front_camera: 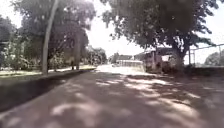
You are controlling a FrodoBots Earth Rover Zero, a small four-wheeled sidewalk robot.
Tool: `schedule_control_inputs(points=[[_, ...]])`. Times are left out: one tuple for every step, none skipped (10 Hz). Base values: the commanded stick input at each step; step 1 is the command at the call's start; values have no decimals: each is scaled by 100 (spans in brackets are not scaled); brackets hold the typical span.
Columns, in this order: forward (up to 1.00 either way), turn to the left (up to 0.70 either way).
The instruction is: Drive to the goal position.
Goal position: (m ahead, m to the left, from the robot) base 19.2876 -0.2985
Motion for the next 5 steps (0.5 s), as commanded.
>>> schedule_control_inputs(points=[[70,0],[70,0],[70,0],[70,0],[70,0]])
